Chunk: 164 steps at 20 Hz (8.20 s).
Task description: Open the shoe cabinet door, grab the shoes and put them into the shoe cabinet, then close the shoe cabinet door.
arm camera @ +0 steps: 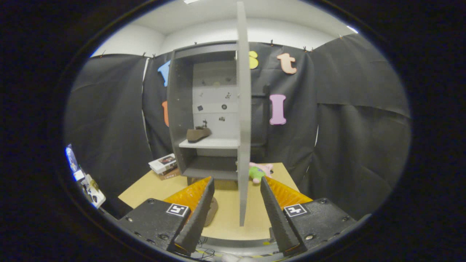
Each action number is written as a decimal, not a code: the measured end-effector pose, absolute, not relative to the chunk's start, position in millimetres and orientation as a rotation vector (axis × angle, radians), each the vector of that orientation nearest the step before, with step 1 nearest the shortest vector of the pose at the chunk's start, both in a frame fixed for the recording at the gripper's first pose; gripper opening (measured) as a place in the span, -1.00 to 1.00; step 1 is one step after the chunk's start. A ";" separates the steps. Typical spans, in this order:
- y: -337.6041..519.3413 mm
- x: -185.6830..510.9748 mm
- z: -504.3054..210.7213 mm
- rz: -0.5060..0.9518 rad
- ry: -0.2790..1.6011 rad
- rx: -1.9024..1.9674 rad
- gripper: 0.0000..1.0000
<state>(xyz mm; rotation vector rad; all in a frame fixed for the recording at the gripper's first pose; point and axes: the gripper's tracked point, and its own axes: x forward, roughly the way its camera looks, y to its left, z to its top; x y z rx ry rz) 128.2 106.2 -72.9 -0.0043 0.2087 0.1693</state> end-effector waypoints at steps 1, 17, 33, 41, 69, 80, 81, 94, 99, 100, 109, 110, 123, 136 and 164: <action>120.6 128.2 -84.5 0.185 0.224 0.002 0.64; 300.2 228.7 -311.5 0.286 0.497 0.028 0.64; 332.8 373.4 -423.3 0.183 0.675 0.158 0.50; 319.6 379.8 -420.6 0.177 0.717 0.169 -0.85; 332.7 451.8 41.0 0.219 0.049 0.002 -0.87; 333.7 611.1 67.8 0.169 0.087 0.002 -0.87; 331.6 625.9 60.4 0.163 0.112 0.006 -0.87; 319.3 712.1 -40.4 0.134 0.441 -0.024 -0.81; 325.4 705.3 -45.4 0.148 0.486 0.013 -0.49; 327.5 702.3 -42.0 0.152 0.475 0.030 -0.37; 325.5 615.1 6.7 0.144 0.290 0.018 0.41; 323.7 599.3 14.6 0.146 0.259 0.008 0.46; 310.8 336.9 92.3 0.272 0.027 -0.029 0.99; 183.5 159.8 72.3 0.248 0.028 -0.009 1.00; 20.5 216.3 55.5 0.318 0.019 0.001 0.92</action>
